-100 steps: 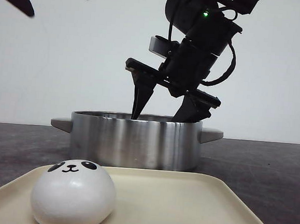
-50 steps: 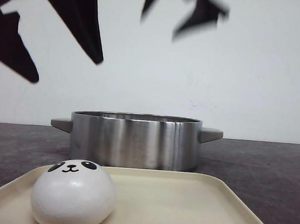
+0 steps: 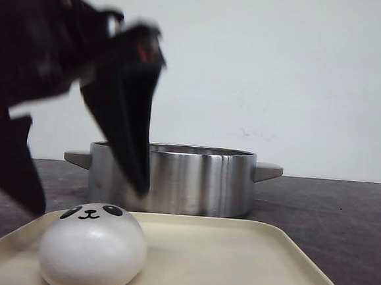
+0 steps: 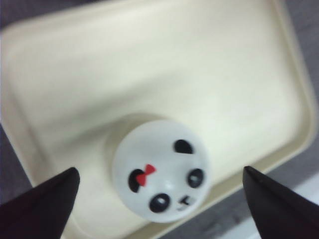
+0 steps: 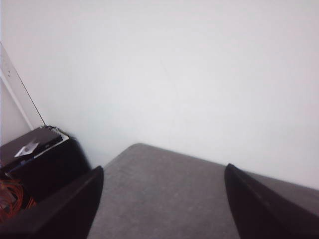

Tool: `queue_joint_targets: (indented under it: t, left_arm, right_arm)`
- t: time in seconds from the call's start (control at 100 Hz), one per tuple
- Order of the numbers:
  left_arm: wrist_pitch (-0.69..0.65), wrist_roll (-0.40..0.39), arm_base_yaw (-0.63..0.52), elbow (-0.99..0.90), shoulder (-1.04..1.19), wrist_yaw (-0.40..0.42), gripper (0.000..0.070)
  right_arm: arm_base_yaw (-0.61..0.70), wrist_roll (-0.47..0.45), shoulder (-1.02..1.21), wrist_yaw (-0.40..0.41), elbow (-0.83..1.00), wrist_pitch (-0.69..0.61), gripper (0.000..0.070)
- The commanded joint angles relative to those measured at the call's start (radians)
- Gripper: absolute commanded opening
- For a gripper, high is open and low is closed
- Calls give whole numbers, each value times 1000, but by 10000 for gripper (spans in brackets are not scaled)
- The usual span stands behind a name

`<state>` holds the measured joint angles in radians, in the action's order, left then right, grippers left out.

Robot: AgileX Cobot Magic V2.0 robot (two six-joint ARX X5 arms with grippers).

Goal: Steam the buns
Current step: 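Lower the left gripper onto the last bun on the tray and grasp it, then carry the bun with the left gripper and drop it into the steamer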

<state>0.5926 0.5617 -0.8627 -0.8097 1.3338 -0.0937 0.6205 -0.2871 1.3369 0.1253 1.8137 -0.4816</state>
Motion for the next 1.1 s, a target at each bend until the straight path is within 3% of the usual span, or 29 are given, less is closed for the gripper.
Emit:
queue_joint_targets:
  t: [0.0,0.29,0.35,0.43,0.44,0.67,0.74,0.93,1.09]
  left_arm:
    - [-16,9,-16,-6,51,-12,626]
    - [-48,8,-21,-6,166,-11,609]
    - [-47,7,-21,-6,171,-8,443]
    - [-53,-2,-24,-6,170,-8,18]
    - [-55,-3,-24,-6,170,-8,0]
    - [-77,-67,-27,-57,87,18,4]
    - [-97,-128,-26,-98,45,54,4]
    - [-238,-391,23,-192,0,153,4]
    - [-411,-443,109,-198,42,154,4]
  right_arm:
    - [8,11,13,-3,22,-13,483]
    - [8,11,8,-3,22,-110,483]
    - [8,11,8,-3,22,-119,483]
    - [8,11,8,-3,22,-128,483]
    - [8,11,8,-3,22,-129,483]
    - [8,19,8,-12,22,-140,483]
    - [8,19,8,-21,22,-141,483]
    - [18,19,8,-21,22,-140,483]
    - [29,38,8,-21,22,-141,483]
